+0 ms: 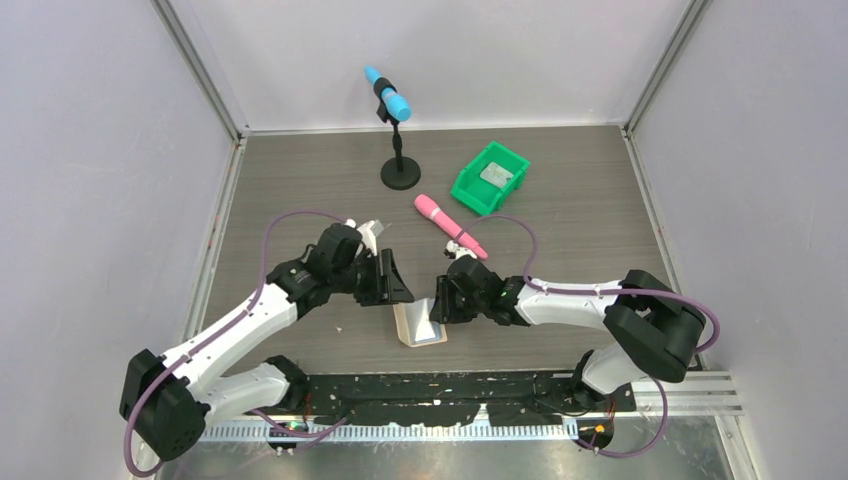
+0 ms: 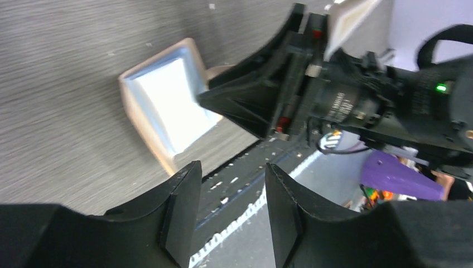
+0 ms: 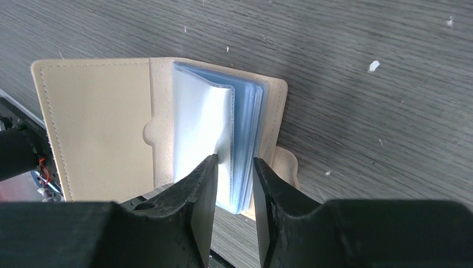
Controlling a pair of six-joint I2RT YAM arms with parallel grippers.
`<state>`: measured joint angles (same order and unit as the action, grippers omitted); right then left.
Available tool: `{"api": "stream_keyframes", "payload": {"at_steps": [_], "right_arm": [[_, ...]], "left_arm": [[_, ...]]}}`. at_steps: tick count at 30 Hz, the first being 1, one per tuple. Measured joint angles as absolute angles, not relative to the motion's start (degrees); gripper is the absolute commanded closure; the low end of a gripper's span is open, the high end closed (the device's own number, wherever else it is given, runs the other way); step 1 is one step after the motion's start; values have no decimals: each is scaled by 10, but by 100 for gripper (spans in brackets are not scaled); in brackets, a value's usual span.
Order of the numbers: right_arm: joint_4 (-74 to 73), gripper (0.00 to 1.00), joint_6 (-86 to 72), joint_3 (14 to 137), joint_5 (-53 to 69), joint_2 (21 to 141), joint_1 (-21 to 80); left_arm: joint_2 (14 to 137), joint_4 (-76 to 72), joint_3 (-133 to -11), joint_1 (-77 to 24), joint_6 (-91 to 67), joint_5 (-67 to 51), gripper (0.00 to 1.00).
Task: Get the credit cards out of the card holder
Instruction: Open the card holder at the center of the board.
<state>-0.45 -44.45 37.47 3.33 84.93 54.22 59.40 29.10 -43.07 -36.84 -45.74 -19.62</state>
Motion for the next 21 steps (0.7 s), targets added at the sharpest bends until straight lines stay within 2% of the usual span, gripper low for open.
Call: {"api": "stream_keyframes", "payload": {"at_steps": [10, 21], "right_arm": [[-4, 61, -443, 375, 31, 849, 542], [19, 59, -443, 373, 49, 848, 542]], "left_arm": [[680, 198, -409, -380, -474, -258, 64], [695, 235, -371, -380, -451, -195, 68]]}}
